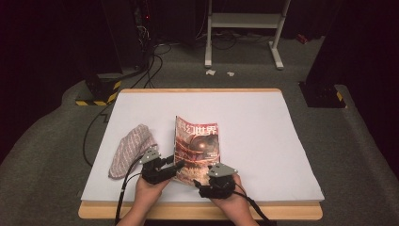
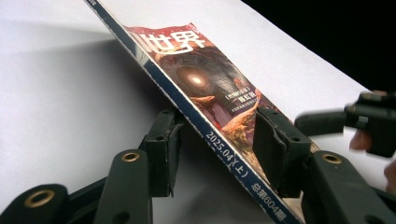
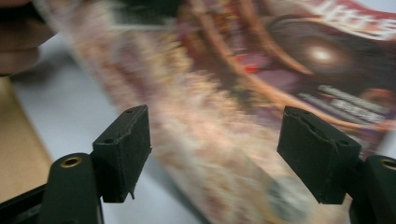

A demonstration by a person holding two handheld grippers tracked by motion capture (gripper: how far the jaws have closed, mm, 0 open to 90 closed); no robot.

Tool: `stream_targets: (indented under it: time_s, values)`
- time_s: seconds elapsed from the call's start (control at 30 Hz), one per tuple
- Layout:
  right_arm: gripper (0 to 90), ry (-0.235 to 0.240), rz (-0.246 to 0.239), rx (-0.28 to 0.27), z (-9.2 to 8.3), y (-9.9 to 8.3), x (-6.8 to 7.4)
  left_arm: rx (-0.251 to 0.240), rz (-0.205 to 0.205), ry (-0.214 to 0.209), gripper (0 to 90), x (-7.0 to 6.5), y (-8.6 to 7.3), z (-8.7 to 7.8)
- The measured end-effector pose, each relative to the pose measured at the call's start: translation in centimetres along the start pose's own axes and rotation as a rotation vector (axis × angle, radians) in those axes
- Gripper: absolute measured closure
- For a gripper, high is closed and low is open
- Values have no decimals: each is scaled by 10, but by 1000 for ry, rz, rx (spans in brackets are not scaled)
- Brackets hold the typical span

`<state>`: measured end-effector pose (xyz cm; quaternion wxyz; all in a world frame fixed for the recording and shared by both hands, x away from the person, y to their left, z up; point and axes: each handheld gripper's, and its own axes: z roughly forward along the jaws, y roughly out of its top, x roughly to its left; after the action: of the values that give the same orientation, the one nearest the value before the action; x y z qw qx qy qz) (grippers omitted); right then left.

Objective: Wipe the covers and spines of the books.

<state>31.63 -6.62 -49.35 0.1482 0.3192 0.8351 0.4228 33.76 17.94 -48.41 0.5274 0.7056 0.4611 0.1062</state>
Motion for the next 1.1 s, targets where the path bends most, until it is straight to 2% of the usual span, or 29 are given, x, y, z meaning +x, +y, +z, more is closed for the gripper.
stream_targets:
  time_s: [0.13, 0.3, 0.47, 0.53, 0.63, 0.83, 1.1]
  values:
    - [201, 23, -49, 1, 12, 1, 19, -12, 2, 2, 518, -3, 1, 0]
    - [181, -30, -96, -10, 22, 4, 30, -25, 7, 9, 517, -18, 3, 1]
    - [194, -79, -103, -2, 33, 4, 33, -36, 0, 9, 518, -23, 5, 2]
    - [226, -109, -112, -3, 34, 5, 33, -36, 4, 11, 518, -24, 5, 2]
    - [258, -120, -110, -10, 34, 7, 32, -38, 8, 16, 518, -24, 5, 2]
    - [440, -141, -147, -44, 31, 6, 40, -32, 23, 32, 514, -21, 6, 2]
    - [641, -205, -197, -73, 25, 5, 49, -34, 10, 21, 452, -19, 9, 1]
